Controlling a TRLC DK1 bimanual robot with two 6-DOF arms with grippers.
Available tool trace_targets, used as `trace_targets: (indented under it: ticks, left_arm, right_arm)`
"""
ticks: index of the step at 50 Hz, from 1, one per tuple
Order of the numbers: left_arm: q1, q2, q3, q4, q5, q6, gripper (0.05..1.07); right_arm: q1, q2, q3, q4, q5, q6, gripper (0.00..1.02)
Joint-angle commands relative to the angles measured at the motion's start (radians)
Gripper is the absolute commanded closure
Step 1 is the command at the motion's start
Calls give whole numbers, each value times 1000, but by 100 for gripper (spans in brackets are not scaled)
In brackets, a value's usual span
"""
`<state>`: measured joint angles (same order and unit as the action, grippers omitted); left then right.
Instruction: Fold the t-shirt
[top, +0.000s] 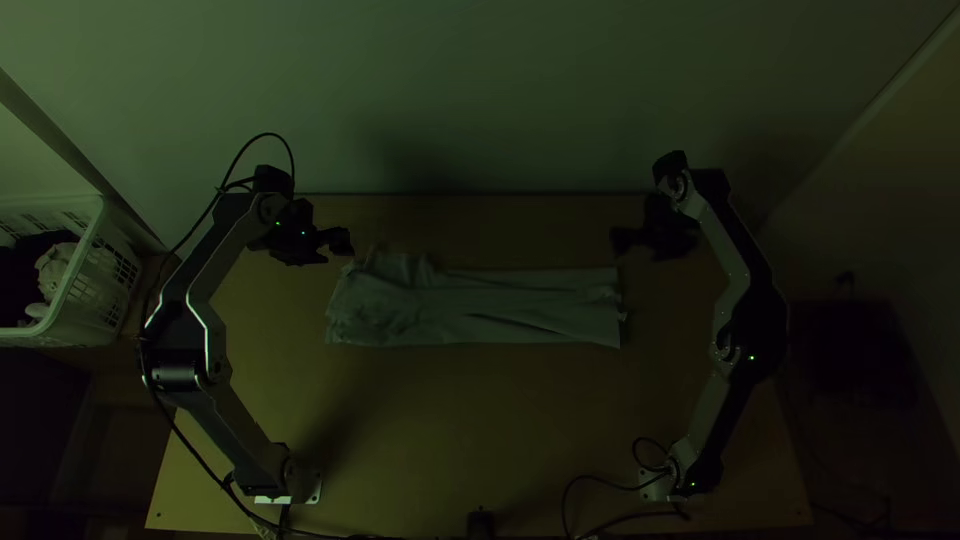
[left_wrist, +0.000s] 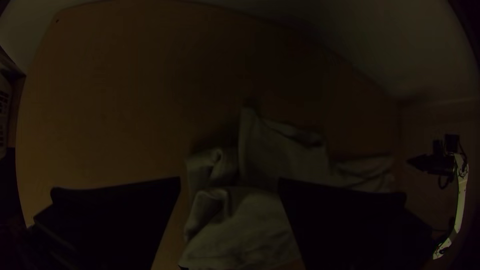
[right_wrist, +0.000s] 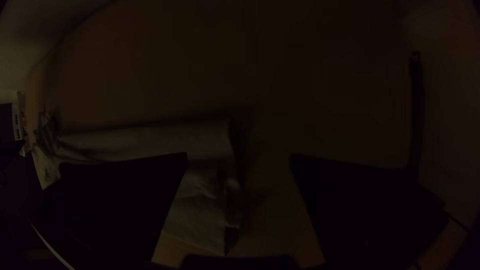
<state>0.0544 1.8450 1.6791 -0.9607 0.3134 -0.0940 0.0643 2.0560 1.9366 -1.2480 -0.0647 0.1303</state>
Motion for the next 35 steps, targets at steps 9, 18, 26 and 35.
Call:
trace_targets:
  ticks: [9, 18, 26, 35]
  left_arm:
    - [140, -101, -136, 2, 245, 143, 10]
    - [229, -135, -248, 23, 368, 244, 10]
    - [289, -125, -343, 73, 444, 313, 10]
    - [320, -98, -410, 88, 503, 405, 10]
  right_arm:
    - [-24, -122, 45, -2, -20, 25, 3]
    - [-20, -166, 44, -2, -29, 14, 3]
    - [-9, -208, 28, -2, -32, 3, 3]
    - [-4, -244, -7, -2, -32, -1, 3]
